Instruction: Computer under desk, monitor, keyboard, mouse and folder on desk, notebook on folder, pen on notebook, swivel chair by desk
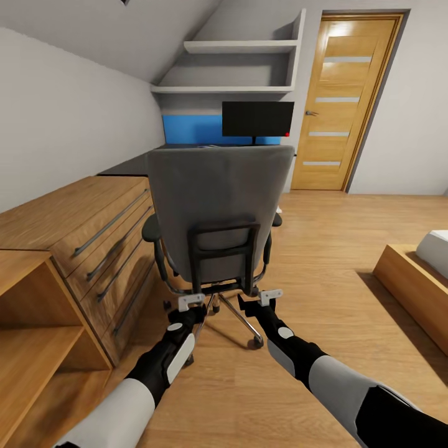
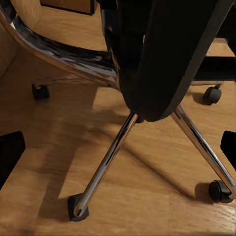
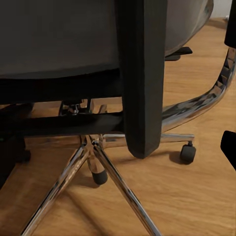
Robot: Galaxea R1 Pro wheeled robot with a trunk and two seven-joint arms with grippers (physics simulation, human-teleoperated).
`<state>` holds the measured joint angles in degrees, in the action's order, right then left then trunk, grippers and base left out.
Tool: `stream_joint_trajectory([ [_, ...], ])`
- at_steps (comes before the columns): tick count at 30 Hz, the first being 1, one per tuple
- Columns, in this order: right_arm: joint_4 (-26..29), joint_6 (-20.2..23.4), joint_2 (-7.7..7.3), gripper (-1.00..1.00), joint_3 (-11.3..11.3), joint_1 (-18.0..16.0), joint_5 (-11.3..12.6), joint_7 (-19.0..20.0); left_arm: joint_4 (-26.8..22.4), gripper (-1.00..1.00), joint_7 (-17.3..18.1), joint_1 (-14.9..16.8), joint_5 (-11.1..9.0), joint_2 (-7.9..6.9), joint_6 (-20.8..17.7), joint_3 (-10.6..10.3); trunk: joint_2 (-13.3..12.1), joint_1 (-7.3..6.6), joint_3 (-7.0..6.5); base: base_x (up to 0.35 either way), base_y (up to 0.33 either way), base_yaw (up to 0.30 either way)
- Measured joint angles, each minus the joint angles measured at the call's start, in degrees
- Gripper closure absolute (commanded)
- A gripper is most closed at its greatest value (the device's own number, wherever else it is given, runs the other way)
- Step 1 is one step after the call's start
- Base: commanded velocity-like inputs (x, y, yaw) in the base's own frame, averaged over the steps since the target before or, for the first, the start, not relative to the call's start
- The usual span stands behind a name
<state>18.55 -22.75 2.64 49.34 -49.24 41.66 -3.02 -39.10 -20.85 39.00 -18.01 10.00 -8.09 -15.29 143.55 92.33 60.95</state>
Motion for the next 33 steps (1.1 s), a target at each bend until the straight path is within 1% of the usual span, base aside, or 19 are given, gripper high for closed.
stream_joint_trajectory([
  [3,-0.04,0.01,-0.07,-1.0,-0.05,0.0,0.0,0.0,0.5,-1.0,-0.02,0.0,0.02,0.0,0.05,-0.17,0.0,0.0,0.0,0.027,0.0,0.0],
  [11,-0.03,0.19,-0.3,-1.0,-0.08,0.0,0.01,-0.04,0.74,-1.0,-0.03,0.0,0.07,0.0,0.07,-0.35,0.0,-0.01,0.0,0.168,0.0,0.0],
  [20,-0.07,0.07,-0.41,-1.0,-0.03,0.0,-0.06,0.1,0.77,-1.0,-0.03,0.0,0.07,0.0,0.07,-0.43,0.0,-0.01,0.0,0.045,0.0,0.0],
  [27,-0.07,-0.08,-0.43,-1.0,0.0,0.0,-0.02,0.13,0.76,-1.0,0.02,0.0,0.15,0.0,0.07,-0.48,0.0,-0.03,0.0,0.199,0.0,0.0],
  [33,-0.12,-0.13,-0.43,-1.0,0.06,0.0,-0.01,0.1,0.78,-1.0,0.05,0.0,0.07,0.0,0.07,-0.5,0.0,0.0,-0.03,0.062,0.0,-0.027],
])
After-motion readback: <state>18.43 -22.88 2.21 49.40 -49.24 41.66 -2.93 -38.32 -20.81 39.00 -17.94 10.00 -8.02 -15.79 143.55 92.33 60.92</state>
